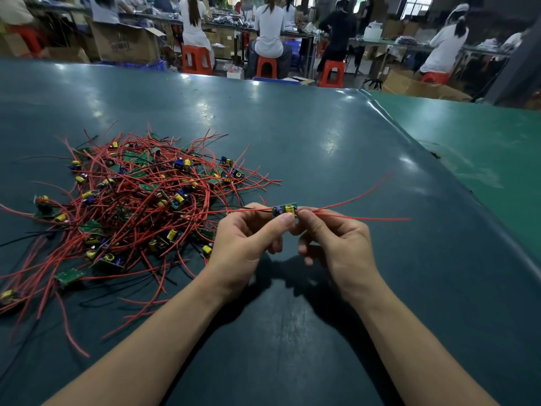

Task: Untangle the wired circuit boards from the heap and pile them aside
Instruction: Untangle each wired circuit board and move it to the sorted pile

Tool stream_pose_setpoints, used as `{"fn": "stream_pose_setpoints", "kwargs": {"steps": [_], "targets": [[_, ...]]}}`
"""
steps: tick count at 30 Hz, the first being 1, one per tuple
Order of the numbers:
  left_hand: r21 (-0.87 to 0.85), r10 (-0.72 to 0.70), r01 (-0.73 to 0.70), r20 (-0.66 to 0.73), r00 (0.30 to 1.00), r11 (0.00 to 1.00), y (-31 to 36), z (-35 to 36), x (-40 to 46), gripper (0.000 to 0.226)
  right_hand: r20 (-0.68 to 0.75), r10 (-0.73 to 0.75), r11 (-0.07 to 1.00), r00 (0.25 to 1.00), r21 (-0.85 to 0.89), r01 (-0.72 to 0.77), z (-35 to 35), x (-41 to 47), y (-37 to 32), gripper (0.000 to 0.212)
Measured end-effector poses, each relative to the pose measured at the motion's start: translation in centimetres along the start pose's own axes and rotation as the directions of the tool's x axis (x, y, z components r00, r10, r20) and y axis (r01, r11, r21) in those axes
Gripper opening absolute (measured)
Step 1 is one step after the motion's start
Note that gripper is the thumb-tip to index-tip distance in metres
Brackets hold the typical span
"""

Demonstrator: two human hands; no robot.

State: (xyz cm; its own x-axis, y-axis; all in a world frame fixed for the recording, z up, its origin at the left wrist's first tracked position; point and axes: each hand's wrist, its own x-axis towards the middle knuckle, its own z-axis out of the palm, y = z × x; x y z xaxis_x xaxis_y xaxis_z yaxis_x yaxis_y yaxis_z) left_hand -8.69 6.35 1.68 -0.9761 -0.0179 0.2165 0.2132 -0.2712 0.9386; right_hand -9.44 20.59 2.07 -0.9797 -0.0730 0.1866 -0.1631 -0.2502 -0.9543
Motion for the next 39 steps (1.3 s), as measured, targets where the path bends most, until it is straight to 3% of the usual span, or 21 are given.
{"fn": "stream_pose_setpoints", "kwargs": {"steps": [7,12,15,17,19,21,23,24,26,27,29,32,35,37,39], "targets": [[0.036,0.031,-0.031,-0.008,0.999,0.999,-0.7,-0.1,0.1,0.016,-0.121,0.083,0.993,0.989,0.092,-0.072,0.0,0.3,-0.3,0.015],[0.045,0.078,-0.074,-0.078,0.994,0.996,-0.6,-0.1,0.1,0.014,-0.311,0.111,0.973,0.944,0.225,-0.04,-1.7,1.5,-1.0,0.018],[0.03,0.081,-0.078,-0.139,0.987,0.997,-0.3,0.0,-0.1,0.019,-0.45,0.156,0.938,0.879,0.345,0.011,-3.3,2.0,-1.6,0.015],[-0.06,0.062,-0.078,-0.243,0.968,0.995,0.2,-0.5,0.2,0.025,-0.587,0.194,0.911,0.786,0.404,0.077,-5.2,2.4,-2.0,0.014],[-0.033,0.102,-0.117,-0.306,0.947,0.993,0.3,-1.0,0.3,0.029,-0.651,0.146,0.944,0.745,0.318,0.093,-6.1,2.5,-2.2,0.016],[0.055,0.178,-0.169,-0.296,0.939,0.984,0.5,-0.7,0.0,0.026,-0.55,0.123,0.982,0.826,0.187,-0.022,-5.4,2.3,-1.4,0.017],[0.108,0.22,-0.199,-0.249,0.943,0.974,0.4,-0.1,-0.4,0.026,-0.271,0.161,0.983,0.949,-0.047,-0.18,-3.3,1.5,-0.5,0.013],[0.113,0.21,-0.189,-0.215,0.954,0.975,0.4,0.0,-0.6,0.028,-0.096,0.172,0.969,0.98,-0.161,-0.186,-2.4,1.0,-0.2,0.006],[0.093,0.147,-0.135,-0.141,0.979,0.986,0.3,0.0,-0.5,0.028,0.188,0.122,0.971,0.975,-0.226,-0.078,-1.4,0.3,0.4,0.037],[0.101,0.115,-0.104,-0.108,0.987,0.989,0.2,-0.1,-0.4,0.029,0.255,0.082,0.977,0.964,-0.21,-0.028,-1.2,0.0,0.6,0.05],[0.13,0.068,-0.059,-0.065,0.996,0.99,0.1,-0.2,-0.4,0.034,0.267,0.003,0.978,0.964,-0.202,0.053,-0.7,-0.4,0.8,0.053],[0.122,0.026,-0.018,-0.06,0.998,0.992,-0.1,-0.1,-0.2,0.041,0.229,-0.139,0.932,0.963,-0.298,0.205,-0.3,-0.5,0.9,0.024],[0.156,0.005,0.004,-0.056,0.998,0.988,-0.2,-0.2,0.0,0.046,0.263,-0.267,0.797,0.927,-0.48,0.366,-0.9,-0.4,0.8,0.004],[0.173,0.003,0.007,-0.059,0.998,0.985,-0.3,-0.2,0.1,0.046,0.316,-0.374,0.65,0.872,-0.582,0.489,-1.3,-0.3,1.0,0.012],[0.165,0.01,0.006,-0.095,0.995,0.986,-0.4,0.0,0.0,0.049,0.241,-0.444,0.629,0.863,-0.603,0.492,-1.2,-0.4,1.2,0.022]]}}
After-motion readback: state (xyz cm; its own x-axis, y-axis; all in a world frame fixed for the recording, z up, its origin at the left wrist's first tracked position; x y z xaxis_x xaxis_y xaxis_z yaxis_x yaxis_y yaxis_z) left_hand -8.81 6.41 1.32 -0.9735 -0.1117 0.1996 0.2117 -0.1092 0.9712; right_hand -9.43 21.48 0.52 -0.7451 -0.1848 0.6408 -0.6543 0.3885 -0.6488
